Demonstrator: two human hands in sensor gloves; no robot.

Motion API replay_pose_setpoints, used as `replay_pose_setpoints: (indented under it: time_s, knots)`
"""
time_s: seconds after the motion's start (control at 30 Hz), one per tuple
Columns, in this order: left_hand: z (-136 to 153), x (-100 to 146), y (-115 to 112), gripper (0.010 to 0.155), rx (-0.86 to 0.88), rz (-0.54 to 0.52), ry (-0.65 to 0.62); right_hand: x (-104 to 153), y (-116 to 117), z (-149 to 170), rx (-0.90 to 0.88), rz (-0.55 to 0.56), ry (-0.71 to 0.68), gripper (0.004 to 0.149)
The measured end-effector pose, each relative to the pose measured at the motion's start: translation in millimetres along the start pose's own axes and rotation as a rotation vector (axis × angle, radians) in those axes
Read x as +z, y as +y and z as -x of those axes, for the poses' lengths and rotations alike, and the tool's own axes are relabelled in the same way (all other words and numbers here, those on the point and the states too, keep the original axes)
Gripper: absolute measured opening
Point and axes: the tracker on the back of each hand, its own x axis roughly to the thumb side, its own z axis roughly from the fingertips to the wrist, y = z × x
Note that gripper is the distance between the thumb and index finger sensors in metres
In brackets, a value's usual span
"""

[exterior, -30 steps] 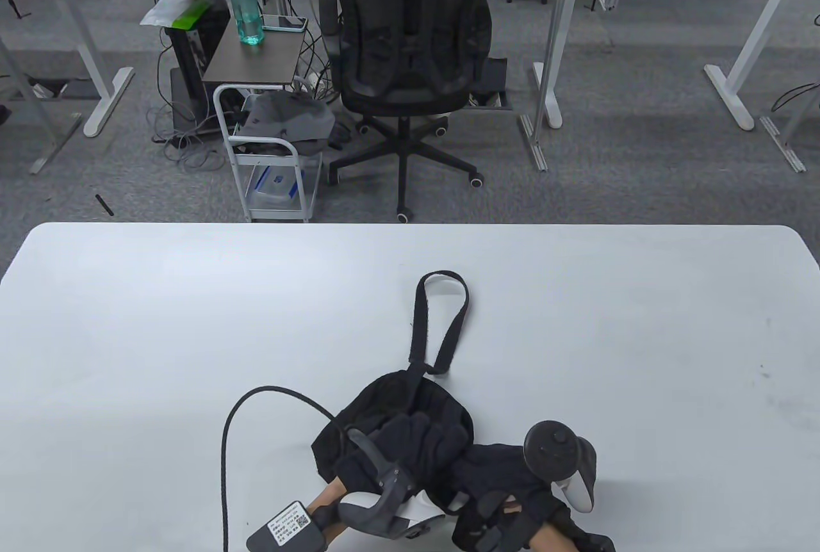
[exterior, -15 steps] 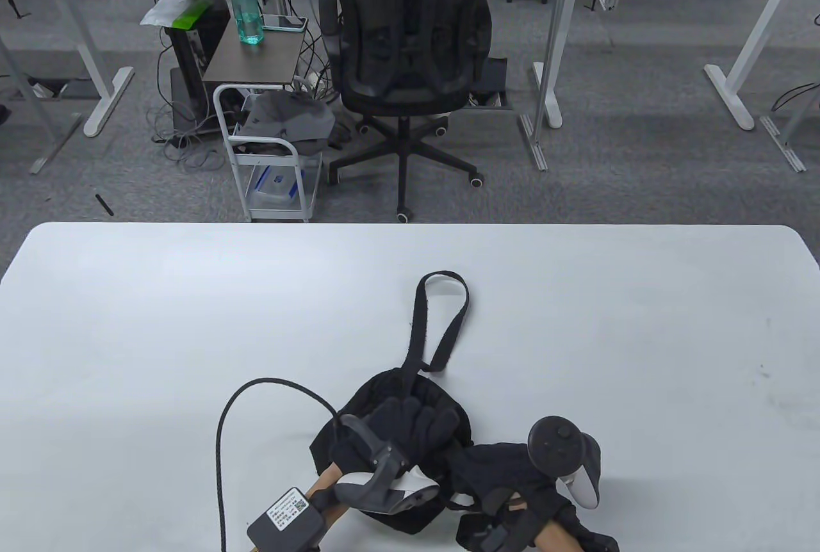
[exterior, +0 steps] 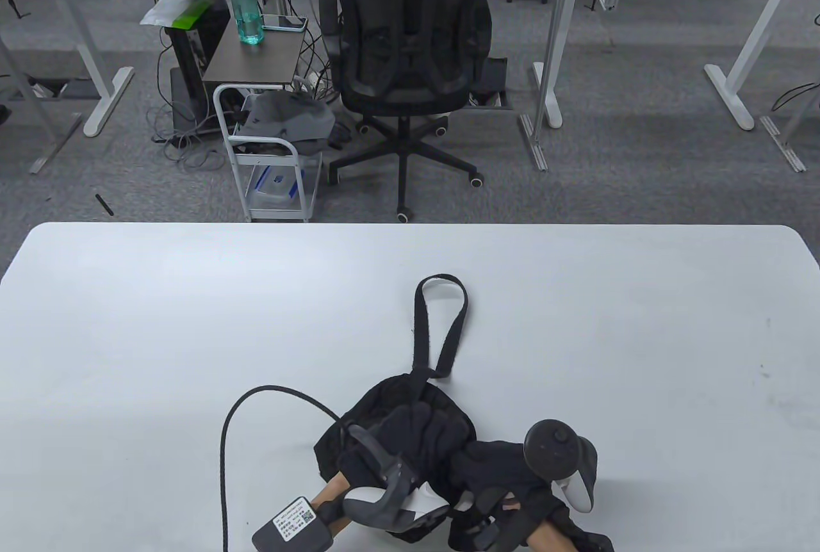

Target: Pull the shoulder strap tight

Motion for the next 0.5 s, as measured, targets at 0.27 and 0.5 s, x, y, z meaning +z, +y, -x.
replay_pose_setpoints:
  time_s: [0.27,0.5]
  knots:
    - [23.7,-3.0,-7.5,0.065,0.018,0.060,0.094,2.7,-6.6,-0.6,-0.012,-0.003,-0.003,0.037]
    - [13.2,-2.8,3.5,0.064,-0.045,0.028,0.052,0.2,-1.8,6.2,0.005,0.010,0.023,0.044]
